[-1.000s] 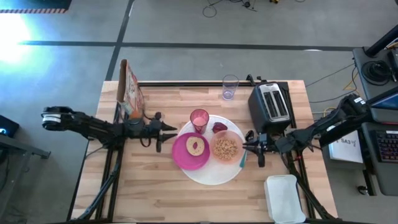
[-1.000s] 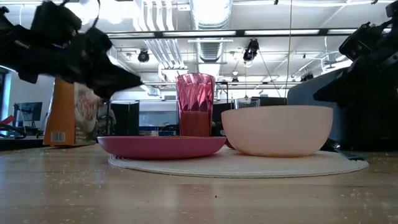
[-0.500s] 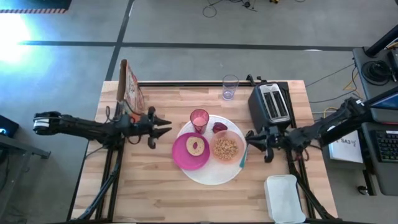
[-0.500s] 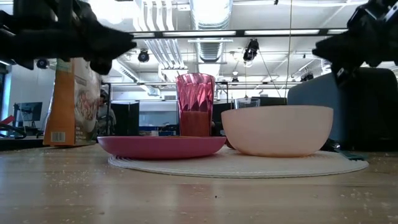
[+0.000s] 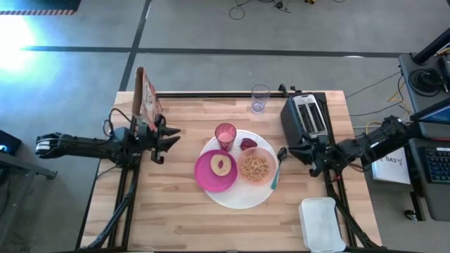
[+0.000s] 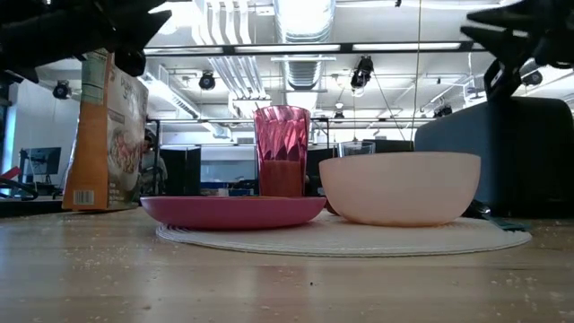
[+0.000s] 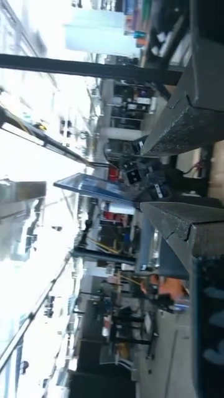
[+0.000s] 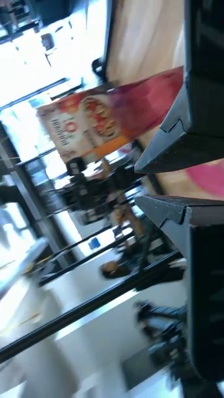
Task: Arrange a breakfast setting
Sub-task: Return to Home Position
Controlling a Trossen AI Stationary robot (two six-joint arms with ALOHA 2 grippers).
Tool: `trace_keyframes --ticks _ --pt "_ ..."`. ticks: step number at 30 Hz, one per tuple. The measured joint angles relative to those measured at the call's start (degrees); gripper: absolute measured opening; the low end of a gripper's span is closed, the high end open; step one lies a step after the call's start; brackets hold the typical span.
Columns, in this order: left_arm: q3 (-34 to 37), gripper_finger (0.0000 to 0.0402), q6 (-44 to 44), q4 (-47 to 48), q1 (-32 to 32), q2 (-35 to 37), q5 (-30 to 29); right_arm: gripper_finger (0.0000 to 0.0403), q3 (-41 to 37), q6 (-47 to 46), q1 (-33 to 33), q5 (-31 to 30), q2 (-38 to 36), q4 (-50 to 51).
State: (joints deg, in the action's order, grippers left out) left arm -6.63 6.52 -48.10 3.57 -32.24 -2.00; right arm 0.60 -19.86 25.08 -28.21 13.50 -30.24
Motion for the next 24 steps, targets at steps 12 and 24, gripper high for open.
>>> trace_keyframes --ticks 12,24 --pt "0.00 0.0111 0.00 0.02 0.00 9.24 0.00 0.0059 0.00 -0.02 0.00 0.02 -10.08 -0.01" --pt "0.00 0.0111 -0.01 0.04 0.00 16.97 0.00 0.0059 0.00 -0.02 0.00 0.11 -13.28 0.66"
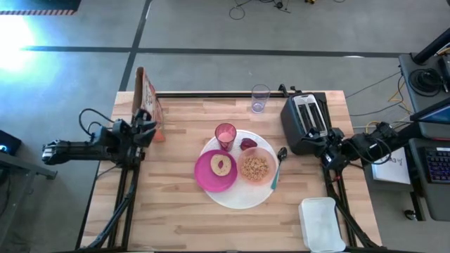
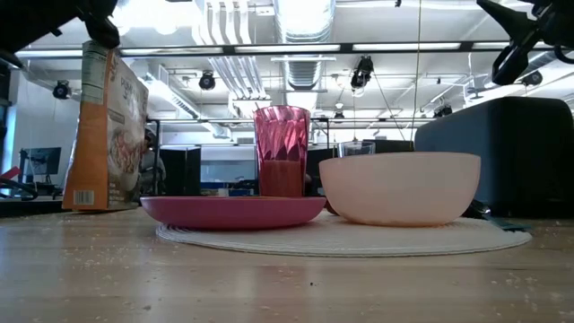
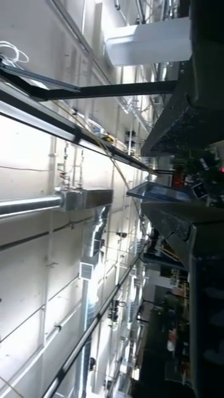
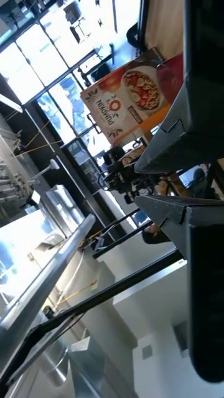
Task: Arrange a breakfast setting
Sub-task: Return to Home Position
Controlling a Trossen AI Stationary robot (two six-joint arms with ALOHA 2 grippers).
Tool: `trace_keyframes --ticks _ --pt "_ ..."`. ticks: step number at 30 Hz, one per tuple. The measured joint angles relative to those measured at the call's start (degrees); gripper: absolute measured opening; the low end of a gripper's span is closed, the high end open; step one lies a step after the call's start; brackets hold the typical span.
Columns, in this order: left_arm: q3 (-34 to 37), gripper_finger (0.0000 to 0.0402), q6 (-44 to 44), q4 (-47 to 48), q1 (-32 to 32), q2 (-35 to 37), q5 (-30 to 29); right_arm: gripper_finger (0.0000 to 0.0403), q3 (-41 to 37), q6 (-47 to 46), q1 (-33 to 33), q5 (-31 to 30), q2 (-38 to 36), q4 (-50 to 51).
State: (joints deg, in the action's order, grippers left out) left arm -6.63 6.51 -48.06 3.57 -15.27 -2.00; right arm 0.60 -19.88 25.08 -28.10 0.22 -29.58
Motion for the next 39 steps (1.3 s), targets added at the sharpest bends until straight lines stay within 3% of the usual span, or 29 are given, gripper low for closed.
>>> trace_keyframes --ticks 28,39 --pt "0.00 0.0111 -0.01 0.22 0.00 14.91 0.00 0.0059 -0.02 0.38 0.00 0.00 -0.21 0.85" --pt "0.61 0.0111 -0.01 1.10 0.00 15.30 0.00 0.0059 -0.02 0.39 0.00 -0.02 -0.24 0.87"
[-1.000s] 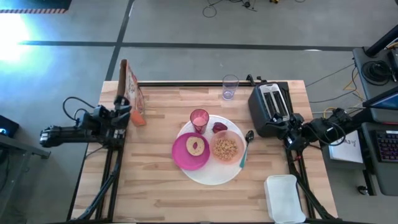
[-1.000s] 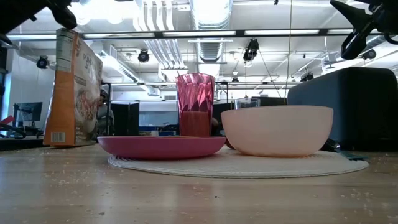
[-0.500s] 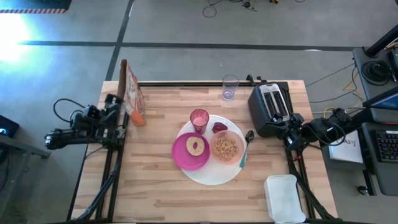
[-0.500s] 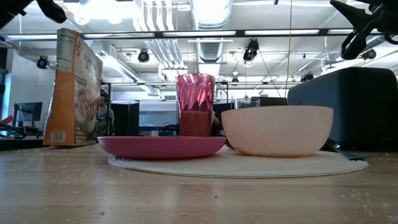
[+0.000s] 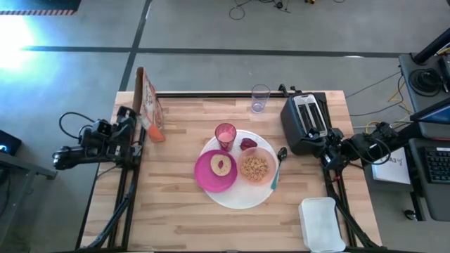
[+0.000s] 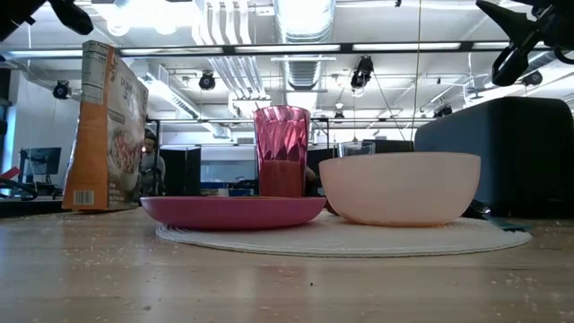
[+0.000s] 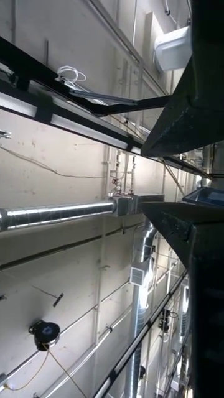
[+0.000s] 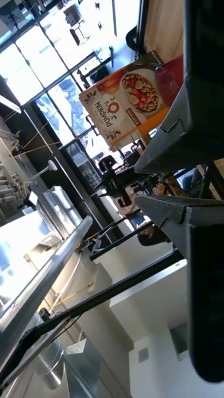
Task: Arrange a breakfast setting
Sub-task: Return to Home Position
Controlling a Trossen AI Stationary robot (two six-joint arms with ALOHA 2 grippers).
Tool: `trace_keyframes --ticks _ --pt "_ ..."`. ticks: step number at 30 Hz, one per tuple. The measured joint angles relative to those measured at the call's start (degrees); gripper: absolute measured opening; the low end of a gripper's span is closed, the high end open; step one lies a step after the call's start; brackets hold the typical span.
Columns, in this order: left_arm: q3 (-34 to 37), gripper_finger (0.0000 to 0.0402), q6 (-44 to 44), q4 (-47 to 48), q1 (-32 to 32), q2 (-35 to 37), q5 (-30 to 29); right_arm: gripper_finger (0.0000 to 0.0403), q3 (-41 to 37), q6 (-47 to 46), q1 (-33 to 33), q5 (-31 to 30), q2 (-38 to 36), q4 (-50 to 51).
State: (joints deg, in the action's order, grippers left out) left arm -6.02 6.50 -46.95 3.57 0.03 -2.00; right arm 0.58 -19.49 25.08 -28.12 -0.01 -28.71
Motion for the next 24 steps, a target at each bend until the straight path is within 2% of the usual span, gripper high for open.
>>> trace_keyframes --ticks 24 --pt "2.48 0.0111 -0.20 1.31 0.00 0.00 0.40 0.0059 0.00 0.00 0.00 0.00 0.00 -0.02"
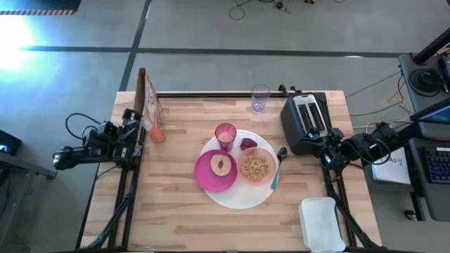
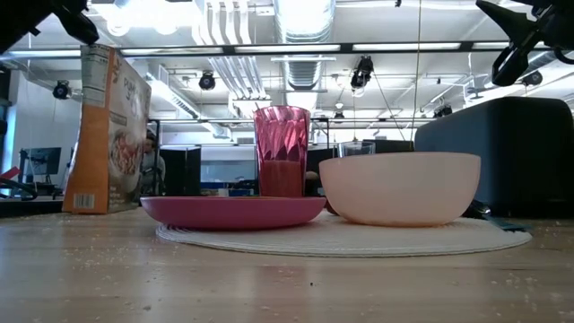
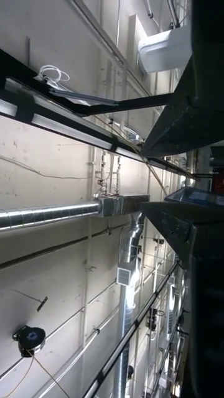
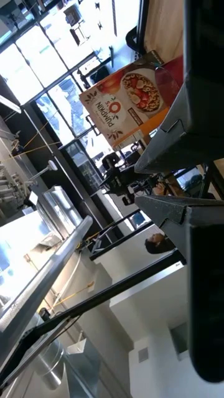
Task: Arrange a breakfast setting
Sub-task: Return to Home Position
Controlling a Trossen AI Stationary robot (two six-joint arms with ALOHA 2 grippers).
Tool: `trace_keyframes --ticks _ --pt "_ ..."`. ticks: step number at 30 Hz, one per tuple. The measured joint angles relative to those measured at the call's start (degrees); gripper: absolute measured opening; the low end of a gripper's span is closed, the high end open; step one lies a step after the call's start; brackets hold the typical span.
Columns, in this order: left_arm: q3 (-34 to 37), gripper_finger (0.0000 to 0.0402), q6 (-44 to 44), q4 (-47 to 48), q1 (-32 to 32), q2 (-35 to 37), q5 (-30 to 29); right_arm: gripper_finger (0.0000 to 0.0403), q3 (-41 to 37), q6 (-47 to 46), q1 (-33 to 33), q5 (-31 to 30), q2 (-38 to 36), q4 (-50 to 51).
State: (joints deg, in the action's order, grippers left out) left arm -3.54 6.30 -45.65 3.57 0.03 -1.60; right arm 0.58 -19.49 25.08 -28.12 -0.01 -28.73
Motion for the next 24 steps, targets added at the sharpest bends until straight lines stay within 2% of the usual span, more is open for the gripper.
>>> trace_keyframes --ticks 15,24 --pt "2.30 0.0111 -0.44 -0.37 0.00 0.00 -0.06 0.0059 0.00 0.00 0.00 0.00 0.00 0.00" --pt "2.48 0.0111 -14.24 0.68 0.00 -0.02 -0.77 0.0059 0.00 0.00 0.01 0.00 0.00 0.01"
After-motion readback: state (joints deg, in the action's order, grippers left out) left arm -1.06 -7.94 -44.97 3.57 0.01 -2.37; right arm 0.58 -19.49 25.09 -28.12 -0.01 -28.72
